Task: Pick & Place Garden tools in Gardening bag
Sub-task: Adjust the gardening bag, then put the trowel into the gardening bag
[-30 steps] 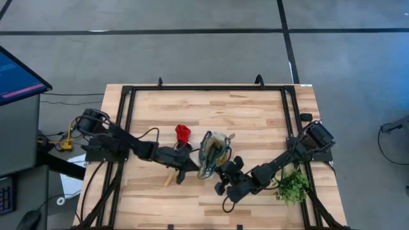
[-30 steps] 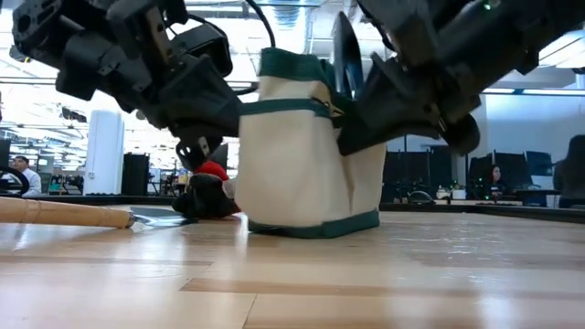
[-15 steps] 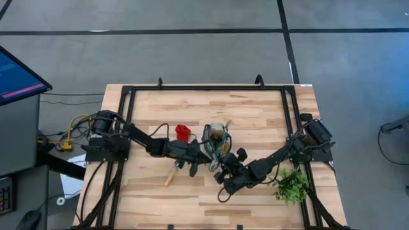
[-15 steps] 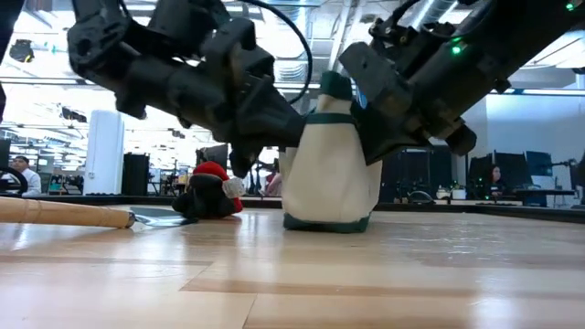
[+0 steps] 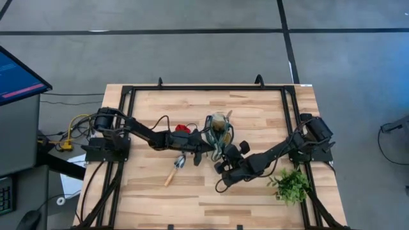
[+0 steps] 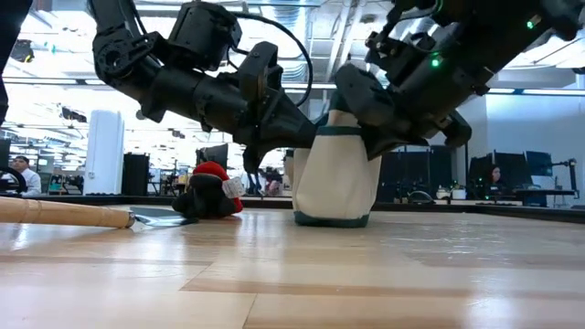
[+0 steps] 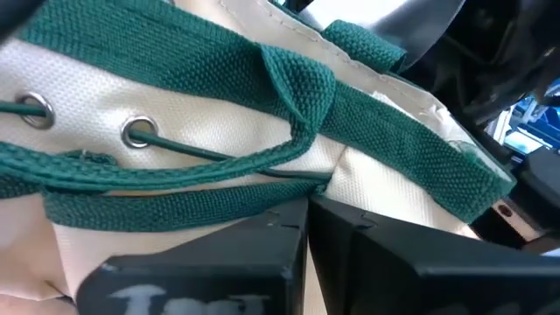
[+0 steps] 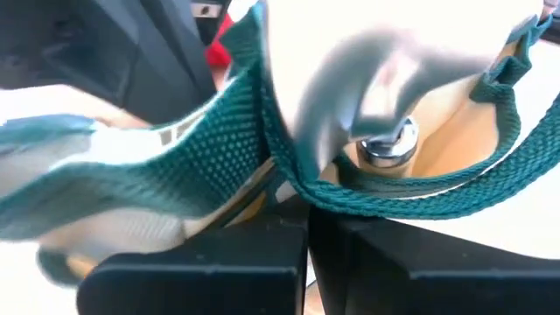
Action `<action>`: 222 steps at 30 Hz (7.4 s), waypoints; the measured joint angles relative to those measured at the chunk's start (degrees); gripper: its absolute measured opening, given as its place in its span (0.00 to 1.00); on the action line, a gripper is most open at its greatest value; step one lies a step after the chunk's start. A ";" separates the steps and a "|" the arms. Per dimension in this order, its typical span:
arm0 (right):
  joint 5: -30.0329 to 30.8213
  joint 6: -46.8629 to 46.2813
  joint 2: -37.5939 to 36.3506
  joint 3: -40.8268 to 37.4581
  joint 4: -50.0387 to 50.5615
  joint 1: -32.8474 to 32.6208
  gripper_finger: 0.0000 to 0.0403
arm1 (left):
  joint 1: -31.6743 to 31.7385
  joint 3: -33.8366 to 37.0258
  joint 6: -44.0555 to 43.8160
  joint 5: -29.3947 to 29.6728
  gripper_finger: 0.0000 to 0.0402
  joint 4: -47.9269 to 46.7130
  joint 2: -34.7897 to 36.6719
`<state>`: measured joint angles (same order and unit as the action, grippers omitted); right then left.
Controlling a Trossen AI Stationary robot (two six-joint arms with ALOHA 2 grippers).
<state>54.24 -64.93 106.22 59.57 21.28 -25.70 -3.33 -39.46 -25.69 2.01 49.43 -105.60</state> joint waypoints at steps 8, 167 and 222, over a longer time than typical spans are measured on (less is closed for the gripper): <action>-4.50 1.01 -3.26 0.13 2.60 -2.99 0.00 | -0.26 0.04 1.42 -1.86 0.00 -0.03 1.24; -3.26 22.02 -25.97 0.00 -7.37 -21.79 0.00 | -24.81 7.50 1.90 12.97 0.14 -46.58 51.37; -16.93 62.04 -18.65 0.02 -53.79 0.16 0.05 | -18.71 7.30 13.44 19.59 0.13 -19.33 39.75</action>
<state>37.31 -2.90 87.57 59.59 -32.51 -25.55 -22.04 -32.16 -12.25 21.61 30.10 -65.85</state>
